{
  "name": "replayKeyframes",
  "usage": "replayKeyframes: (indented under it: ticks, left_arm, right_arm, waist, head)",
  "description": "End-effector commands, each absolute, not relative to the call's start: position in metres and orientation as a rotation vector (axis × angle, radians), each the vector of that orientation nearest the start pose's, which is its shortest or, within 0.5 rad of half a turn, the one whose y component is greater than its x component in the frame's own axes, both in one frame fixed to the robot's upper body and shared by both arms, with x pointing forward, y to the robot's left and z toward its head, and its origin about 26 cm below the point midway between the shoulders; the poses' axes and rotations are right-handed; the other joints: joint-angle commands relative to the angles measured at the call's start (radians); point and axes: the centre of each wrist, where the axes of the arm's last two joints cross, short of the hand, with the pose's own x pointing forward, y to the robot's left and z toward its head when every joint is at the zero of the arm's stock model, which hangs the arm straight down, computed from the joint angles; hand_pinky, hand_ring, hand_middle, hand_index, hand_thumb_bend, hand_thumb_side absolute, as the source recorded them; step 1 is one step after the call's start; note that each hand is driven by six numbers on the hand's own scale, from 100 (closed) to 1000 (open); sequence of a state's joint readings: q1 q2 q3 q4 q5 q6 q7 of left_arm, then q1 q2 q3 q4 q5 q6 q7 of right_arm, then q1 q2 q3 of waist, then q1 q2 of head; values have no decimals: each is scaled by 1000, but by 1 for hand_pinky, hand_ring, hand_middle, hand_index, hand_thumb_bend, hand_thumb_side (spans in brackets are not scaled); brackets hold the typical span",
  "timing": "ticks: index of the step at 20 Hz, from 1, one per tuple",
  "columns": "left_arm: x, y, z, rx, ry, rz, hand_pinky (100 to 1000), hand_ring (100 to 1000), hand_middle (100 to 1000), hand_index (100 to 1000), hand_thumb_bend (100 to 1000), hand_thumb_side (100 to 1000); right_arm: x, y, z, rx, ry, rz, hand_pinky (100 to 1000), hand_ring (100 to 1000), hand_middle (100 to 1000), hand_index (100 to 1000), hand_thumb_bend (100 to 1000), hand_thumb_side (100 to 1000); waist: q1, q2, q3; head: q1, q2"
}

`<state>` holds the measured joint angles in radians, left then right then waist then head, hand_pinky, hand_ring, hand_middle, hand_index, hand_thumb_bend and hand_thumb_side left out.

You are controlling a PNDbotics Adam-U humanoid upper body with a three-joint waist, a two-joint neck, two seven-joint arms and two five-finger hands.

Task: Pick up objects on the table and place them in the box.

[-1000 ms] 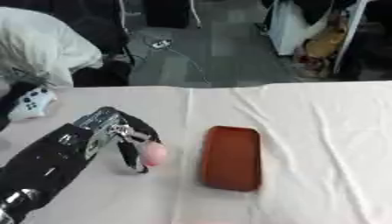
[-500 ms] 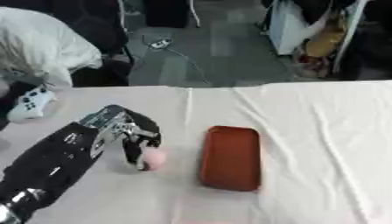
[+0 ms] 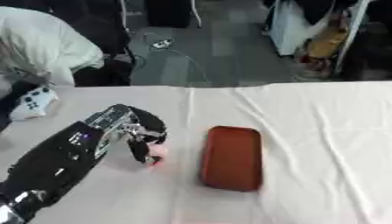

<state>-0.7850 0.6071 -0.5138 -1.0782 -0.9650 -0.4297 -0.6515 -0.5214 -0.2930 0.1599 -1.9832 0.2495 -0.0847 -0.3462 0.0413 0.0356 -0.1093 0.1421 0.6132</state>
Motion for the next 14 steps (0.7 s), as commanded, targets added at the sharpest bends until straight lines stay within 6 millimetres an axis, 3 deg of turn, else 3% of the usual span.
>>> replayKeyframes:
  ticks: [1, 8, 14]
  left_arm:
    - [439, 289, 169, 795, -936, -2240, 100, 100, 181, 405, 100, 493]
    - [436, 279, 212, 810, -1124, -2168, 100, 100, 168, 399, 100, 533]
    - [442, 275, 227, 746, -1277, -2060, 100, 100, 148, 383, 100, 547]
  right_arm:
    - [308, -192, 253, 459, 3535, -290, 100, 316, 444, 838, 100, 629]
    - [308, -193, 252, 461, 3537, -295, 100, 316, 444, 838, 100, 628]
    - [308, -192, 252, 451, 3539, -298, 100, 316, 444, 838, 100, 628]
  waist:
    - [-1, -12, 3]
    - [1, -17, 6]
    - [3, -19, 4]
  head:
    - [9, -9]
    - [13, -7]
    - [14, -3]
